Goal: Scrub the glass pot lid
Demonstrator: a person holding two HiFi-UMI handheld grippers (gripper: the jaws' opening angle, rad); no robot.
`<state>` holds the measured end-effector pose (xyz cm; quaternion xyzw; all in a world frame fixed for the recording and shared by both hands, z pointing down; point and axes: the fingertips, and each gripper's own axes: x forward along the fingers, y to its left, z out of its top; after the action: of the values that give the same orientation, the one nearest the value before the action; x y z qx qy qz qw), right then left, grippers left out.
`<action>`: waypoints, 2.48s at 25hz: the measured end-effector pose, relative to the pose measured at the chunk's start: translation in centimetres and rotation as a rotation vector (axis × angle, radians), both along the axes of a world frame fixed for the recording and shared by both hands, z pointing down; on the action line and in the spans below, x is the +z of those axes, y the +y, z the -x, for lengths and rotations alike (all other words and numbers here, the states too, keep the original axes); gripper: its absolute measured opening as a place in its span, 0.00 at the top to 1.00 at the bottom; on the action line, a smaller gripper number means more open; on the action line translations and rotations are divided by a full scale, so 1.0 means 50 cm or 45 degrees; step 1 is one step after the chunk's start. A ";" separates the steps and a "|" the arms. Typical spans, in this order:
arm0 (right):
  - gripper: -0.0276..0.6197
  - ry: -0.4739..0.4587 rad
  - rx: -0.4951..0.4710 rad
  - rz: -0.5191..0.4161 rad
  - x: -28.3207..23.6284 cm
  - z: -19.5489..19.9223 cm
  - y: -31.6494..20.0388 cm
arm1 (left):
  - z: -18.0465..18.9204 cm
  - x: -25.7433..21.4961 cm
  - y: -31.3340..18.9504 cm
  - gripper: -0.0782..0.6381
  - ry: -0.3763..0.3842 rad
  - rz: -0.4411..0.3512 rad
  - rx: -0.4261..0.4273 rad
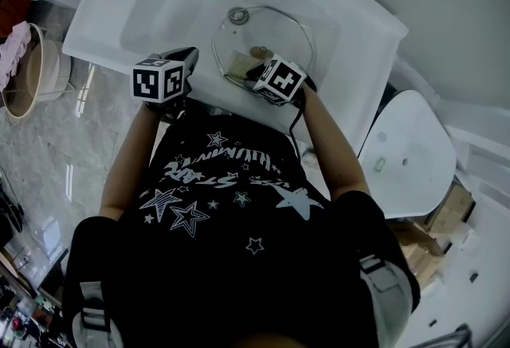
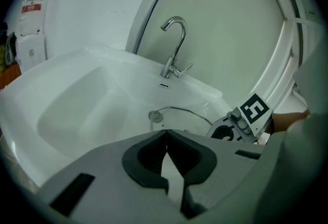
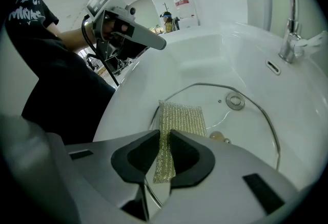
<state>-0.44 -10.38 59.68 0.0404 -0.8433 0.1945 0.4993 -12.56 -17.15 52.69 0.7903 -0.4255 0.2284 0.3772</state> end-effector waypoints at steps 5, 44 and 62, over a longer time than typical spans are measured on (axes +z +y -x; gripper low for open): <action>0.86 0.042 0.042 -0.051 -0.003 -0.020 -0.025 | -0.001 0.001 -0.023 0.88 -0.002 -0.001 0.022; 0.86 0.322 0.173 -0.296 0.112 -0.149 -0.317 | -0.024 0.045 -0.122 0.88 -0.010 0.096 0.058; 0.87 0.223 0.129 -0.160 0.081 -0.088 -0.181 | -0.022 0.025 -0.094 0.88 0.019 0.050 0.061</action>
<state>3.94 -19.45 63.72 0.1311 -0.8039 0.1622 0.5570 -11.48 -21.85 53.93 0.7944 -0.3989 0.2398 0.3902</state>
